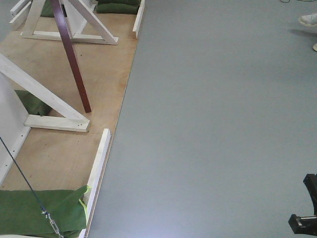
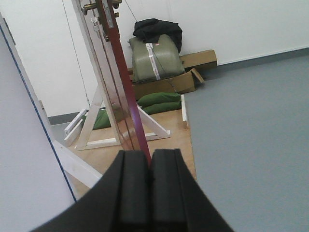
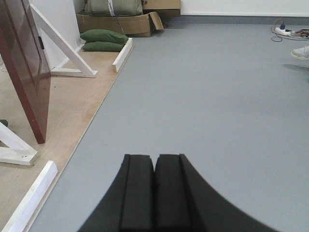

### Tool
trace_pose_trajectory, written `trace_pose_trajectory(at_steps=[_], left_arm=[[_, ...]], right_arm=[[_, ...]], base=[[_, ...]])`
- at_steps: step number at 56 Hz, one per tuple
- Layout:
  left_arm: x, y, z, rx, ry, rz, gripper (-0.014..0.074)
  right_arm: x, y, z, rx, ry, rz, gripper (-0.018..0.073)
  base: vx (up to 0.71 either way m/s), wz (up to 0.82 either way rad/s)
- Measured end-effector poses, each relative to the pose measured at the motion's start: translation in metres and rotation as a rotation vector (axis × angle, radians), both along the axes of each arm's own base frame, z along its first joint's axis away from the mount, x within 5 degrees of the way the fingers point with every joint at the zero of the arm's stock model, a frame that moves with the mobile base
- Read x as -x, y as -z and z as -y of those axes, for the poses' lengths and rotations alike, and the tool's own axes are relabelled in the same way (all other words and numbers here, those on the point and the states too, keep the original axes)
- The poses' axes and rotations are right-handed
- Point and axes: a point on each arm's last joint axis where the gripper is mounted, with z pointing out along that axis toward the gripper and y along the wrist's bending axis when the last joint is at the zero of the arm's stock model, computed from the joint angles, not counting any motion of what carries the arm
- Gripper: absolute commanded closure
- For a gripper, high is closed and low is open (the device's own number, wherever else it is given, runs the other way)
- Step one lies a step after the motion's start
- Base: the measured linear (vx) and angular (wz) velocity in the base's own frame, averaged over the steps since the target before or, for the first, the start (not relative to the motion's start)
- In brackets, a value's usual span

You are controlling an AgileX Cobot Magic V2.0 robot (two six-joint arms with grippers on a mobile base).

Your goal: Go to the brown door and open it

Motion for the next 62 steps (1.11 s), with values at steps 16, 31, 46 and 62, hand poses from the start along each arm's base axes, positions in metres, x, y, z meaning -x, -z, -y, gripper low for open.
trace_pose_trajectory(at_steps=[16,31,46,62], left_arm=[[0.0000,0.0000,0.0000,0.000,0.000,0.000,0.0603],[0.0000,0.0000,0.0000,0.000,0.000,0.000,0.0603],[0.0000,0.0000,0.0000,0.000,0.000,0.000,0.0603],[0.0000,0.0000,0.0000,0.000,0.000,0.000,0.0603]], right_arm=[[0.0000,0.0000,0.0000,0.000,0.000,0.000,0.0559],[0.0000,0.0000,0.0000,0.000,0.000,0.000,0.0559],[0.0000,0.0000,0.0000,0.000,0.000,0.000,0.0559],[0.0000,0.0000,0.0000,0.000,0.000,0.000,0.0559]], base=[[0.00,0.00],[0.00,0.00],[0.01,0.00],[0.05,-0.07]])
